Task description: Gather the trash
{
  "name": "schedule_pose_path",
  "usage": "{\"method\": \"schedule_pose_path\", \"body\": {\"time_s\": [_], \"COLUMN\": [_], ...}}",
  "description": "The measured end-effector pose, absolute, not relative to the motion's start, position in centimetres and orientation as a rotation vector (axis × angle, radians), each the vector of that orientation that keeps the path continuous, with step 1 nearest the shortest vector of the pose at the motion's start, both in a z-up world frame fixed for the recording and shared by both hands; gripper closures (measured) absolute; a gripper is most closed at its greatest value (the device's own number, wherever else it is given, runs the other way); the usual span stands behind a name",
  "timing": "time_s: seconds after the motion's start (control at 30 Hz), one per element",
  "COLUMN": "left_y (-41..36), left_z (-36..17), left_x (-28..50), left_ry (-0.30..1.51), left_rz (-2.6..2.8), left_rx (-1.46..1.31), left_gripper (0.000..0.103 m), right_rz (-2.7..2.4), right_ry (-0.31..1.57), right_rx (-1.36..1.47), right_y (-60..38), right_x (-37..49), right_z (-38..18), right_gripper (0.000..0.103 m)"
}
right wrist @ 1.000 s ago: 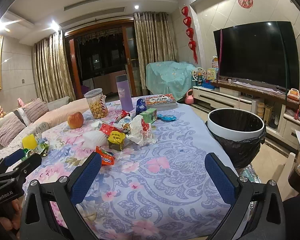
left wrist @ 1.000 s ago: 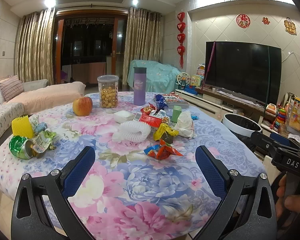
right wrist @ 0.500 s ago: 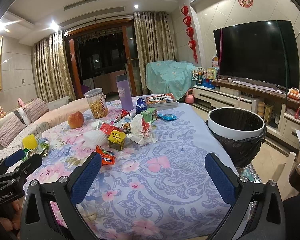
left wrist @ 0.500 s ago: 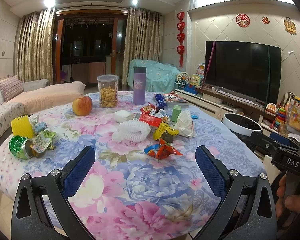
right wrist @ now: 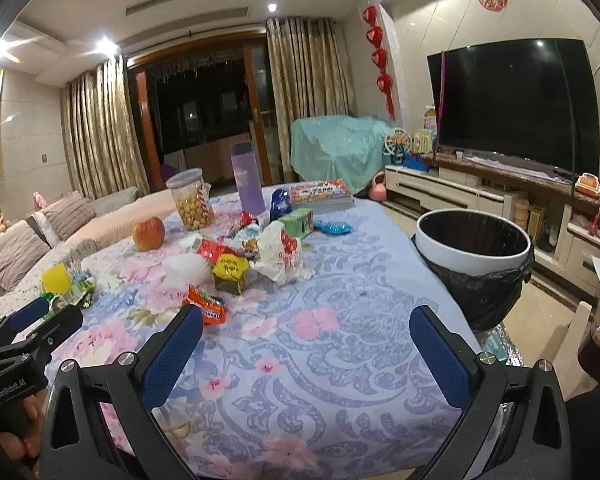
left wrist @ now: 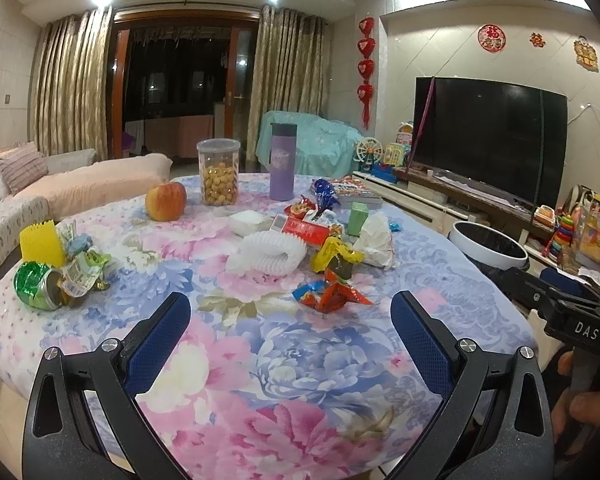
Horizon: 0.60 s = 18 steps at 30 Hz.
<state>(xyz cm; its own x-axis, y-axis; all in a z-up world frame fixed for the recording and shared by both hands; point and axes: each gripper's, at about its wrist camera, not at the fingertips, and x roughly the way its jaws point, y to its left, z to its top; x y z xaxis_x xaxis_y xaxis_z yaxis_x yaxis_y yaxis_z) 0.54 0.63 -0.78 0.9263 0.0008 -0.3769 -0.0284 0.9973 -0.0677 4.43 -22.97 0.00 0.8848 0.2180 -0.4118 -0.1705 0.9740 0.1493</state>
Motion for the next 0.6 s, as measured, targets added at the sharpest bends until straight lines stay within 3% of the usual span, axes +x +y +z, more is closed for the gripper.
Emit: {"method": "schedule_pose_path", "body": {"time_s": [0.6], "left_y": [0.6], "left_z": [-3.2], "left_x": [6.8], "left_ry": [0.583], "left_rz": [-0.069], "left_rx": [-0.110], "left_gripper": [0.001], "right_rz": [0.271], "right_ry": [0.563], "right_rx": [0.109], "right_y": [-22.3], "right_x": [9.5], "right_z": [-1.1], "right_gripper": [0.000]}}
